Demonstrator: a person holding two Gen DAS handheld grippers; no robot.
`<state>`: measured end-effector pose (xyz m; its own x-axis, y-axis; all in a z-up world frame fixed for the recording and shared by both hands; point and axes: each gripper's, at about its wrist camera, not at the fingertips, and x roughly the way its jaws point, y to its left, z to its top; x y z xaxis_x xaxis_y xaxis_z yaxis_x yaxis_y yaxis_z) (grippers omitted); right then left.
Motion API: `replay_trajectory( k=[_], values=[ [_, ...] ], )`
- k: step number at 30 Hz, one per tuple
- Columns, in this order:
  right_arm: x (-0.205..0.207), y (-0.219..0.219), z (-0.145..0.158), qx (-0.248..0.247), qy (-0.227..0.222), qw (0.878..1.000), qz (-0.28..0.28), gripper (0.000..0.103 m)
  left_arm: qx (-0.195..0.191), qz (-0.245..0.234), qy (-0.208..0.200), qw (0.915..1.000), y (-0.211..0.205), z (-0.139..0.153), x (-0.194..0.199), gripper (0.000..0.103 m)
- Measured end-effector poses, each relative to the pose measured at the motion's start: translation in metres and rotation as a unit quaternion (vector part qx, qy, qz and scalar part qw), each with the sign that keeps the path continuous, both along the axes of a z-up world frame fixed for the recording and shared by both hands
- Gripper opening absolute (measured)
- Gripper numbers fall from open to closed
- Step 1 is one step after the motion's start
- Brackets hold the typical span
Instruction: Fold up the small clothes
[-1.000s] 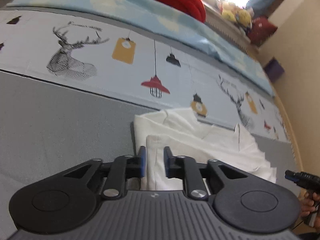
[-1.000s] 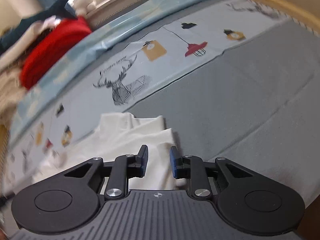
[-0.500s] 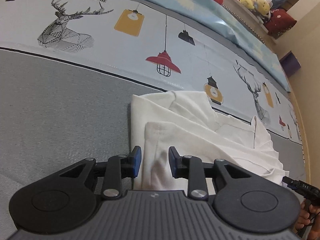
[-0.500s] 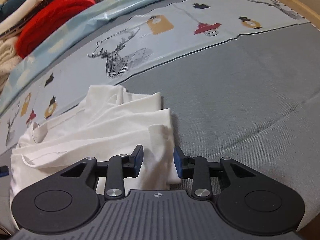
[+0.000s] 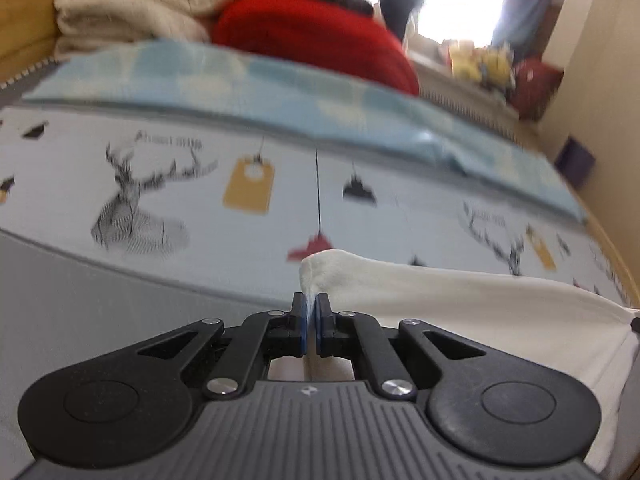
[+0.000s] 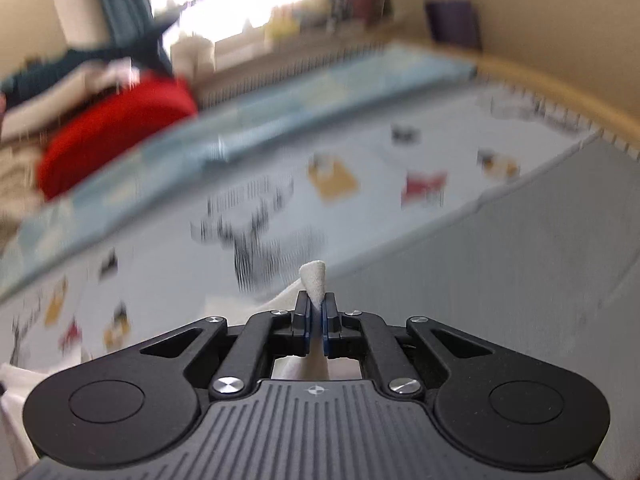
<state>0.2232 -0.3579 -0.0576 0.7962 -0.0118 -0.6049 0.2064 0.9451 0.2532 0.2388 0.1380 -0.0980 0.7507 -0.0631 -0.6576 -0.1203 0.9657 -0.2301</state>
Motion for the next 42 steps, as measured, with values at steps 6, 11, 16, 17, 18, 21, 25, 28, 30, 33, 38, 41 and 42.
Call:
replay_trajectory(
  k=[6,11,16,17,18,21,25,28,30,33,38,41,42],
  values=[
    [0.014,0.014,0.008,-0.040,-0.049,0.998,-0.023,0.004,0.004,0.020,-0.019,0.9996,-0.004,0.003,0.008,0.004],
    [0.030,0.024,0.003,-0.058,-0.049,0.997,-0.025,0.006,-0.018,0.040,0.021,0.9988,0.009,-0.006,0.022,0.011],
    [0.046,0.027,-0.018,-0.073,0.025,0.996,-0.033,0.020,-0.065,0.046,0.080,0.9936,0.029,-0.017,0.021,0.012],
    [0.046,0.025,-0.020,-0.056,0.036,0.997,-0.028,0.020,-0.074,0.037,0.092,0.9923,0.031,-0.018,0.020,0.012],
    [0.044,0.023,-0.021,-0.047,0.048,0.997,-0.025,0.020,-0.080,0.028,0.106,0.9907,0.033,-0.021,0.018,0.015],
    [0.038,0.018,-0.025,-0.028,0.085,0.996,-0.002,0.020,-0.091,-0.008,0.179,0.9797,0.032,-0.035,0.010,0.022],
    [0.020,0.012,-0.031,-0.004,0.149,0.988,0.041,0.028,-0.094,-0.049,0.241,0.9647,0.032,-0.048,-0.008,0.027],
    [-0.002,0.006,-0.037,0.004,0.191,0.979,0.064,0.031,-0.091,-0.062,0.270,0.9565,0.032,-0.054,-0.027,0.029],
    [-0.018,0.004,-0.043,0.008,0.223,0.971,0.083,0.032,-0.080,-0.066,0.286,0.9525,0.033,-0.058,-0.039,0.029],
    [-0.036,0.004,-0.054,0.002,0.267,0.958,0.104,0.036,-0.072,-0.081,0.289,0.9511,0.029,-0.058,-0.052,0.027],
    [-0.060,0.011,-0.058,-0.026,0.298,0.945,0.132,0.027,-0.041,-0.127,0.266,0.9547,0.017,-0.046,-0.073,0.004],
    [-0.067,0.009,-0.042,-0.030,0.267,0.955,0.123,0.004,-0.062,-0.110,0.238,0.9631,0.029,-0.028,-0.085,0.003],
    [-0.068,0.005,-0.034,-0.016,0.251,0.961,0.113,0.004,-0.073,-0.106,0.230,0.9648,0.033,-0.023,-0.089,0.003]
  ],
)
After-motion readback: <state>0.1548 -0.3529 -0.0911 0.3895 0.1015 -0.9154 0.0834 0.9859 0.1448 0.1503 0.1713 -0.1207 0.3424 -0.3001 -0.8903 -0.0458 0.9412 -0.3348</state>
